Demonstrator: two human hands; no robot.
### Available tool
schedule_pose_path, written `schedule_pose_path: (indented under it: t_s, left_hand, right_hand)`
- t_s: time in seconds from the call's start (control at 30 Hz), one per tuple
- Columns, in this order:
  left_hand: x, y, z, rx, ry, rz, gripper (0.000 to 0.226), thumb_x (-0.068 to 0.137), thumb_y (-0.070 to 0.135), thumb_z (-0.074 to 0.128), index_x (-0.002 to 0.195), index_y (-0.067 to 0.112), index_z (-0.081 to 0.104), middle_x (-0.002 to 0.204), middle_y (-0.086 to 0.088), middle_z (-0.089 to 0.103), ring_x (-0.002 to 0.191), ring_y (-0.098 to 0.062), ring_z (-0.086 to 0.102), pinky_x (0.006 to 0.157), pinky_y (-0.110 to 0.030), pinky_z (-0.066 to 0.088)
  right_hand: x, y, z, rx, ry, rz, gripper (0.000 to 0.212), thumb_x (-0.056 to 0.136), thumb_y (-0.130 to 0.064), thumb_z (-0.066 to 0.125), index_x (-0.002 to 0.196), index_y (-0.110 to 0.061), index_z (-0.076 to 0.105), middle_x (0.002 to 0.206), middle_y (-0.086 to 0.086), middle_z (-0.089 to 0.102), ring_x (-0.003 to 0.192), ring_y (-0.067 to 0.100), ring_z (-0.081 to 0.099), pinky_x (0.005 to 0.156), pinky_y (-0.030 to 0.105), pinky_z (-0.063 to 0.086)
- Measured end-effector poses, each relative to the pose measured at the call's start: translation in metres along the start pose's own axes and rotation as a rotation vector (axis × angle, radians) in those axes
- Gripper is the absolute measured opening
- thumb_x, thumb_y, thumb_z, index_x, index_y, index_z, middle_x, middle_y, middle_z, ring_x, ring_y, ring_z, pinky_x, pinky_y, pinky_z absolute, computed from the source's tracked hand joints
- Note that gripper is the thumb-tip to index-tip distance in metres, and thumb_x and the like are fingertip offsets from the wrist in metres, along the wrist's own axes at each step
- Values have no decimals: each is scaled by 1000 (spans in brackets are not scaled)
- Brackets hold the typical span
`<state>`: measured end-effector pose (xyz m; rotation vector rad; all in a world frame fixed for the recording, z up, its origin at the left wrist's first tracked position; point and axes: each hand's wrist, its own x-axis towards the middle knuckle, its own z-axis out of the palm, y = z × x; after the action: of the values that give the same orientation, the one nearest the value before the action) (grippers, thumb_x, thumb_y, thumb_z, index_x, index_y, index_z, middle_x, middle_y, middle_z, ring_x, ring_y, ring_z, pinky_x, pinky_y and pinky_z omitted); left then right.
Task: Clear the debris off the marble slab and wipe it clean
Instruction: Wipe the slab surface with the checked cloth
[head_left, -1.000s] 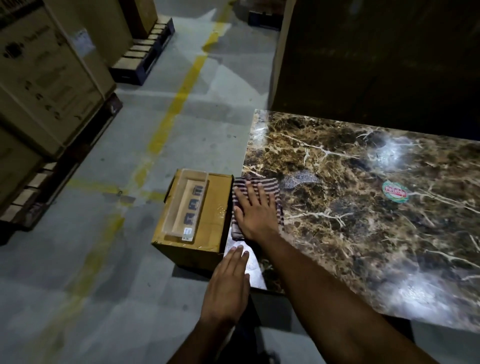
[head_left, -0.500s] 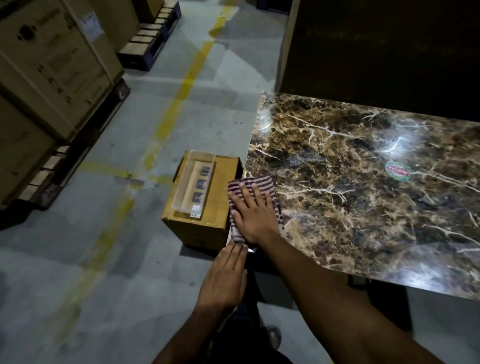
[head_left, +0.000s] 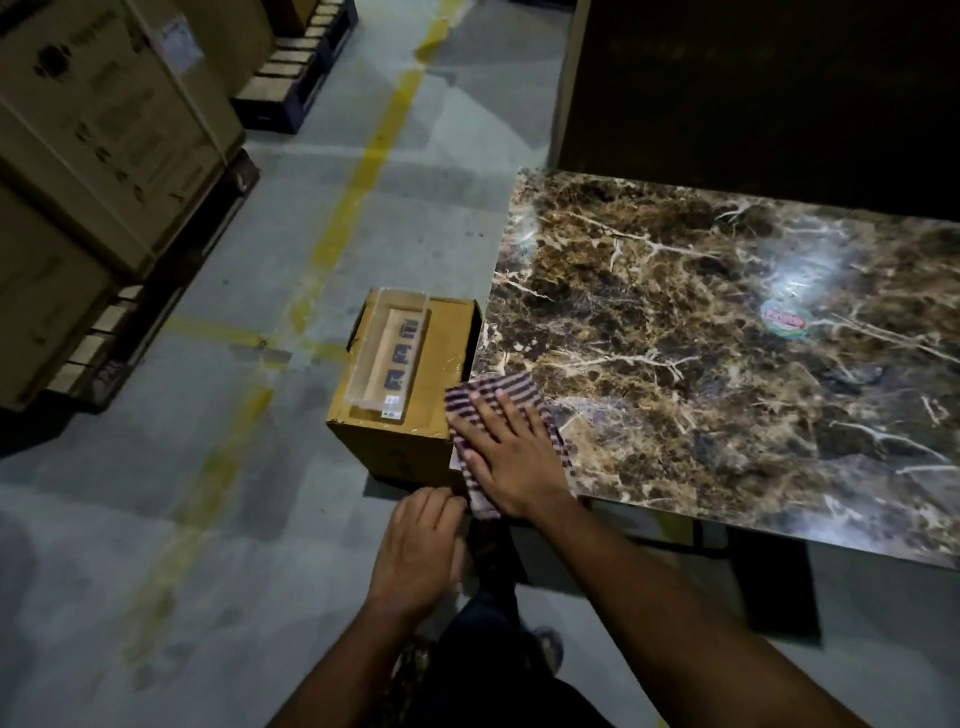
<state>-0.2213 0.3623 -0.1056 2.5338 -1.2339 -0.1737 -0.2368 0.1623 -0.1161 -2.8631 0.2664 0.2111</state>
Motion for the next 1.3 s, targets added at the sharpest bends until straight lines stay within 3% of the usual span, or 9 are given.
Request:
schedule_pose_path:
  t_s: [0.07, 0.17, 0.33, 0.47, 0.6, 0.73, 0.9, 1.13, 1.3]
  left_hand:
    - [3, 1, 3, 15, 8, -47, 38, 86, 27, 43, 118, 16, 61, 116, -3, 62, 111, -22, 58, 97, -36, 48]
    - [19, 6, 8, 9, -2, -63, 48, 91, 31, 38, 132, 17, 57, 136, -4, 57, 129, -21, 50, 107, -39, 46]
    - [46, 19, 11, 7, -43, -69, 49, 93, 31, 40, 138, 16, 53, 142, -7, 55, 134, -23, 49, 111, -42, 44]
    - [63, 22, 16, 62, -71, -30, 44, 95, 27, 52, 137, 17, 54, 143, -5, 54, 133, -22, 47, 112, -40, 41]
    - [86, 26, 15, 105, -95, -49, 45, 92, 29, 46, 135, 18, 53, 140, -5, 53, 127, -22, 48, 104, -38, 42]
    - [110, 33, 7, 114, -121, -116, 53, 84, 20, 63, 136, 19, 51, 144, -3, 48, 123, -23, 48, 93, -36, 46]
    - [133, 28, 10, 177, -137, -81, 49, 87, 21, 61, 135, 19, 51, 131, -5, 50, 112, -27, 52, 88, -37, 45]
    - [163, 25, 17, 139, -161, -91, 65, 87, 24, 60, 150, 18, 41, 158, -4, 39, 143, -24, 38, 111, -42, 37]
    - [192, 27, 17, 98, -163, -81, 62, 93, 25, 53, 153, 18, 38, 162, -2, 33, 146, -24, 34, 115, -44, 33]
  right_hand:
    - [-15, 21, -3, 16, 19, 126, 55, 106, -55, 13, 159, -49, -2, 171, -6, -7, 157, 26, -13, 125, 51, -5]
    - [-1, 23, -9, 38, 49, 300, 57, 106, -53, 14, 160, -45, -1, 171, -2, -4, 157, 28, -11, 125, 52, -4]
    - [-25, 18, 1, 46, 44, 178, 62, 105, -55, 17, 162, -36, 3, 171, -2, 3, 158, 28, -2, 126, 52, 0]
    - [-30, 66, -6, 29, 64, 332, 66, 104, -56, 14, 163, -32, -2, 171, -5, -3, 158, 25, -7, 126, 50, -1]
    - [9, 50, -12, 70, 86, 343, 67, 102, -54, 14, 163, -30, 1, 171, -3, -2, 158, 26, -7, 126, 52, -4]
    - [-19, 50, -12, 66, 32, 224, 66, 101, -54, 11, 163, -33, 7, 171, -4, 4, 158, 24, -5, 126, 51, 0]
    - [18, 77, -22, 72, 93, 374, 64, 103, -54, 12, 163, -33, 3, 171, -5, 0, 158, 23, -8, 126, 50, -3]
    - [20, 92, -27, 34, 49, 240, 62, 103, -53, 16, 162, -36, 5, 171, -5, 5, 158, 23, -6, 125, 48, -6]
    - [73, 112, -40, 60, 88, 401, 63, 105, -52, 16, 163, -32, 2, 171, -4, -2, 158, 25, -8, 126, 53, 0]
